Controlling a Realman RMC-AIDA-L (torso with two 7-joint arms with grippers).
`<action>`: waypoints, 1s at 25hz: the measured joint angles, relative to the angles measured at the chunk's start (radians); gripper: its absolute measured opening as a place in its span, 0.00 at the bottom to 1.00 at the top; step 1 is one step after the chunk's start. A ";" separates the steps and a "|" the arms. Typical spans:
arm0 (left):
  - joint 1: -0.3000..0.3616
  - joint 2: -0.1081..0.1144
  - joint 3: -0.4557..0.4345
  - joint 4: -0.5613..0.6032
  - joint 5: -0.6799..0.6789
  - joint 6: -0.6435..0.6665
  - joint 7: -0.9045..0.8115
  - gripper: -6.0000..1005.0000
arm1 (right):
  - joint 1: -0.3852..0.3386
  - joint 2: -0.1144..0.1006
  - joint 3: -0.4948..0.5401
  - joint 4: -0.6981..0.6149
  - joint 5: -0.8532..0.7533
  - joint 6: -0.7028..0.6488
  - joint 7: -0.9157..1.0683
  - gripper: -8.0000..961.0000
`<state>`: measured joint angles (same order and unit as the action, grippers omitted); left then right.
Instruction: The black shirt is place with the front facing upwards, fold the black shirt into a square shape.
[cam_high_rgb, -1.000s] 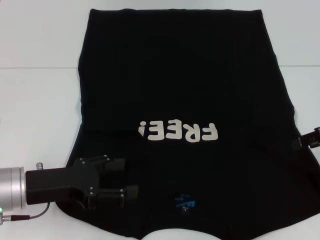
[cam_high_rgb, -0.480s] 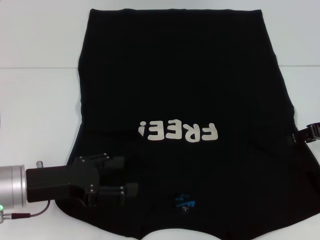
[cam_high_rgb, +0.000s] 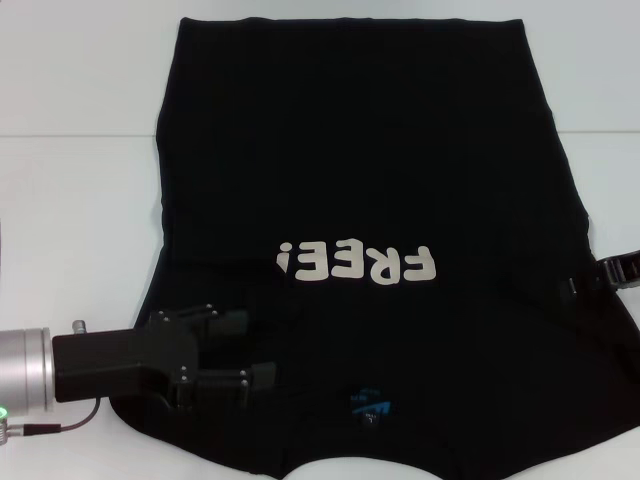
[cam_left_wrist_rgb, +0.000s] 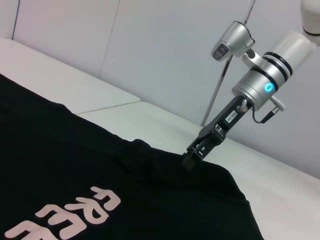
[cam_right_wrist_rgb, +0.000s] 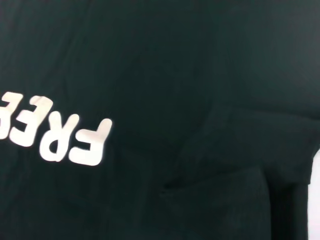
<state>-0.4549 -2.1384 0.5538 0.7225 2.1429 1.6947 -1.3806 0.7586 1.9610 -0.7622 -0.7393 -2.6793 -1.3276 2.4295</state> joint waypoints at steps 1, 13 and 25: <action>0.000 0.000 0.000 0.000 0.000 -0.001 0.000 0.87 | 0.001 0.001 0.000 0.002 -0.005 0.005 0.001 0.65; -0.001 0.000 0.000 0.000 0.000 -0.012 0.000 0.87 | 0.008 0.012 -0.014 0.012 -0.016 0.019 0.002 0.55; -0.001 0.000 0.000 0.000 0.000 -0.012 -0.001 0.87 | 0.013 0.015 -0.022 0.012 -0.011 0.022 0.004 0.04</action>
<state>-0.4556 -2.1384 0.5538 0.7225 2.1430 1.6825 -1.3817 0.7717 1.9761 -0.7839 -0.7270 -2.6900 -1.3053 2.4333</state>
